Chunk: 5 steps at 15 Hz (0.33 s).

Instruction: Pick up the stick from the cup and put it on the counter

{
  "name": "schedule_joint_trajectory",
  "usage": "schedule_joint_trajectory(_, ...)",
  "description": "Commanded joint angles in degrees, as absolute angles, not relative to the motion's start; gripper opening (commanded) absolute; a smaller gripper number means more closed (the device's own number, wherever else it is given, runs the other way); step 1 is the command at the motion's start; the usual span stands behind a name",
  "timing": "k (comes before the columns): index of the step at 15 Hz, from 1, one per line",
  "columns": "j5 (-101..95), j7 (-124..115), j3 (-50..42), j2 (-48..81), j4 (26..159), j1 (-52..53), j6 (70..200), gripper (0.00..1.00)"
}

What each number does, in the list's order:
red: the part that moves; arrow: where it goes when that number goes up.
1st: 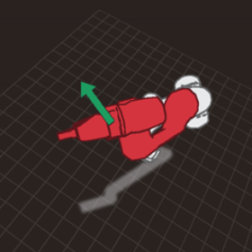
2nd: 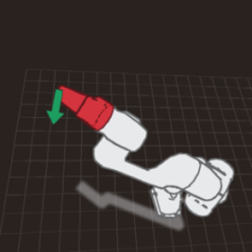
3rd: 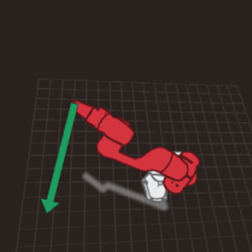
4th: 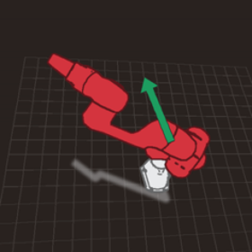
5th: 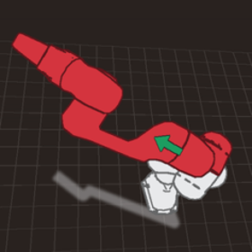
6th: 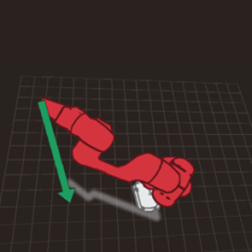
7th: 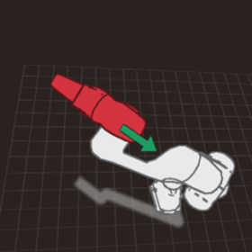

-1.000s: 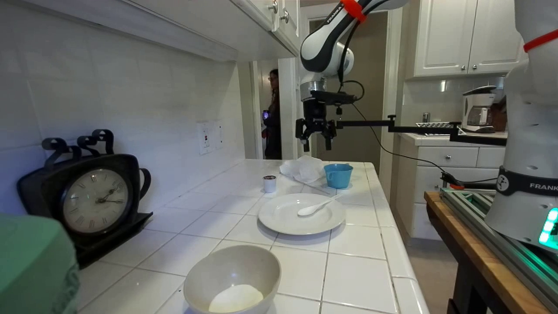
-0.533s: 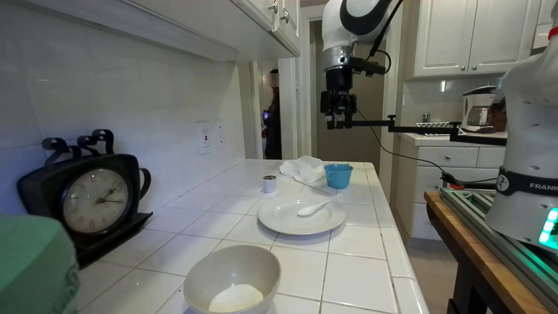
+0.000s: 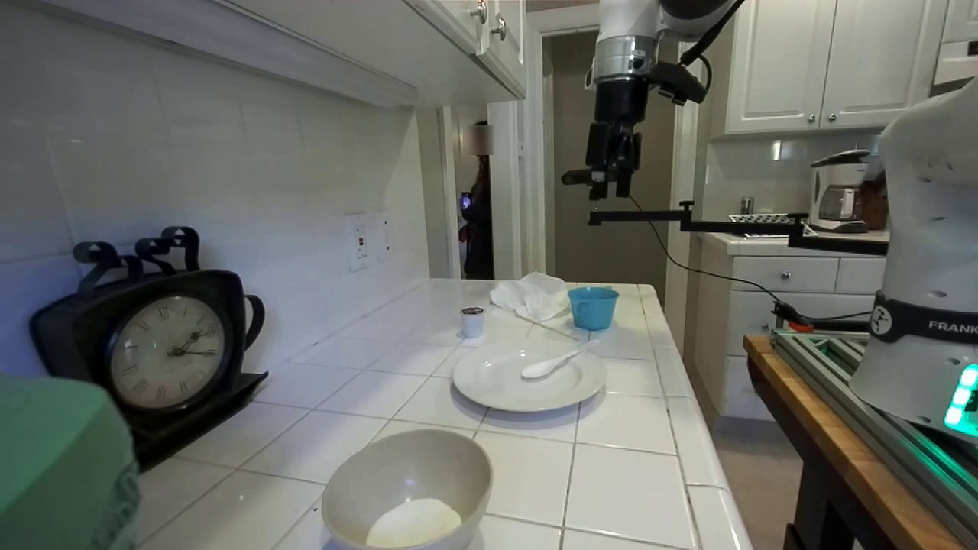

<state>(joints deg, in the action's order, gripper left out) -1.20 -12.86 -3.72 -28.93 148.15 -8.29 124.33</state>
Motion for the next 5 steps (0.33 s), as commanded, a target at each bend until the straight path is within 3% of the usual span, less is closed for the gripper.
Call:
schedule_joint_trajectory(1,-1.04,-12.67,-3.4,-28.81,148.06,-8.65,124.37,1.0)
schedule_joint_trajectory(5,-1.09,-12.49,-3.41,-28.78,148.06,-8.64,124.65,1.0)
